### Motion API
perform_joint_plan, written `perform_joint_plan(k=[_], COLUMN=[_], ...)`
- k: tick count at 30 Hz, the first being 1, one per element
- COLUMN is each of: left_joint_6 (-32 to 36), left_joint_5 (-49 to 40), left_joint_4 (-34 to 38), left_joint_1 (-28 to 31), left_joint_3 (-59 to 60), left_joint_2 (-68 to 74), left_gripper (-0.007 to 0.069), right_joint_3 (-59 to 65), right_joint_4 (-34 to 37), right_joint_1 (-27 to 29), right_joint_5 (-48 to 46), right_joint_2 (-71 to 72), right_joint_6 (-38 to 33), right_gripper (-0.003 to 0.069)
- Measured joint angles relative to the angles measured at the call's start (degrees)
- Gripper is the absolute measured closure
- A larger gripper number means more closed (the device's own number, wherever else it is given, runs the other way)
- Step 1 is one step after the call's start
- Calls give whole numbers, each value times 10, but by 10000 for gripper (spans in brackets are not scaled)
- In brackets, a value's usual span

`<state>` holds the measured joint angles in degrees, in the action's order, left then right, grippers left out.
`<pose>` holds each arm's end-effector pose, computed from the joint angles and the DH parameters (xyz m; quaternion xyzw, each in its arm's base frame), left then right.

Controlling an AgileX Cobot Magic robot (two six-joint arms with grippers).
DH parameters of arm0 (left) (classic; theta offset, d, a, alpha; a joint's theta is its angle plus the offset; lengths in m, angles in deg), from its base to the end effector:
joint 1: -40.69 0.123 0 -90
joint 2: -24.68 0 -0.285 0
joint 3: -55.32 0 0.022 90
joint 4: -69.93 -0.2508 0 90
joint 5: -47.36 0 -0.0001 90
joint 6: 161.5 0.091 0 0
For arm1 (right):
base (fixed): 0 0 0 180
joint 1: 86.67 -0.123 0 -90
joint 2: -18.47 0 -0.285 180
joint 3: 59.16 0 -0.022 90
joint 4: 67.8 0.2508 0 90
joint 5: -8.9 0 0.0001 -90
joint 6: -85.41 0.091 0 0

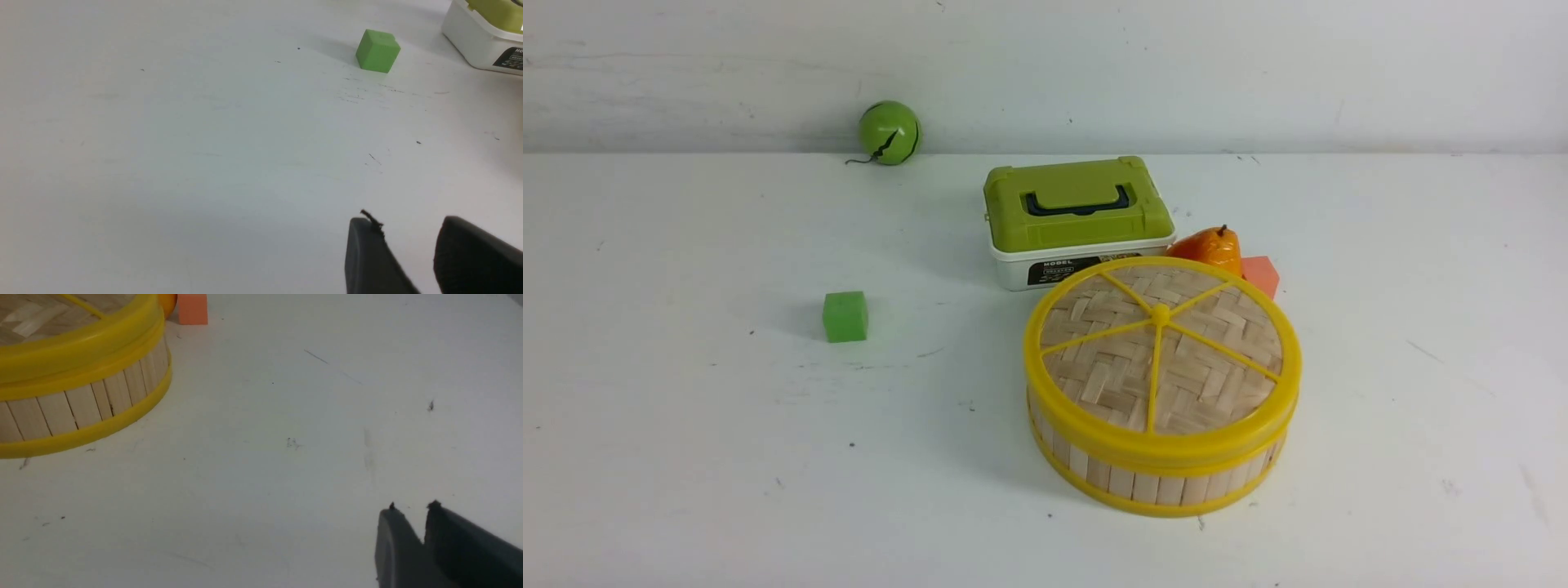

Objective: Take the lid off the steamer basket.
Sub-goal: Use the right arm to lift the lid of the steamer

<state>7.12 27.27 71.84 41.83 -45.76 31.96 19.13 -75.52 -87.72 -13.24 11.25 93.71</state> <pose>0.0534 0.0000 0.1721 -0.0963 0.7943 -0.0674 0.5961 0.0523 -0.0037 0.1730 0.0156 0.8060 -0.0091 0.5916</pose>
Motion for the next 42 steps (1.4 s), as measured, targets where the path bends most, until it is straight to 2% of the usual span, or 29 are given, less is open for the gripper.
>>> perform_joint_plan(k=[13, 18, 19, 20, 21, 22, 25, 34, 36, 37, 38, 42], left_joint_6=[0, 0, 0, 0, 0, 0, 0, 0, 0, 0, 0, 0], left_joint_5=[0, 0, 0, 0, 0, 0, 0, 0, 0, 0, 0, 0], left_joint_4=[0, 0, 0, 0, 0, 0, 0, 0, 0, 0, 0, 0], left_joint_1=[0, 0, 0, 0, 0, 0, 0, 0, 0, 0, 0, 0], left_joint_3=[0, 0, 0, 0, 0, 0, 0, 0, 0, 0, 0, 0], left_joint_2=[0, 0, 0, 0, 0, 0, 0, 0, 0, 0, 0, 0], left_gripper=[385, 385, 385, 385, 385, 385, 385, 385, 385, 385, 385, 385], right_joint_3=[0, 1, 2, 4, 4, 5, 5, 1, -24, -59, -71, -262], right_joint_4=[3, 122, 161, 256, 265, 334, 376, 330, 327, 317, 314, 246], right_joint_1=[0, 0, 0, 0, 0, 0, 0, 0, 0, 0, 0, 0], right_joint_5=[0, 12, 16, 22, 22, 23, 29, 29, 15, 0, -5, -130], right_joint_2=[0, 0, 0, 0, 0, 0, 0, 0, 0, -1, -2, -109], right_joint_6=[11, 107, 138, 209, 216, 264, 293, 260, 232, 191, 180, 14], right_gripper=[530, 523, 522, 520, 520, 518, 514, 506, 505, 512, 513, 620])
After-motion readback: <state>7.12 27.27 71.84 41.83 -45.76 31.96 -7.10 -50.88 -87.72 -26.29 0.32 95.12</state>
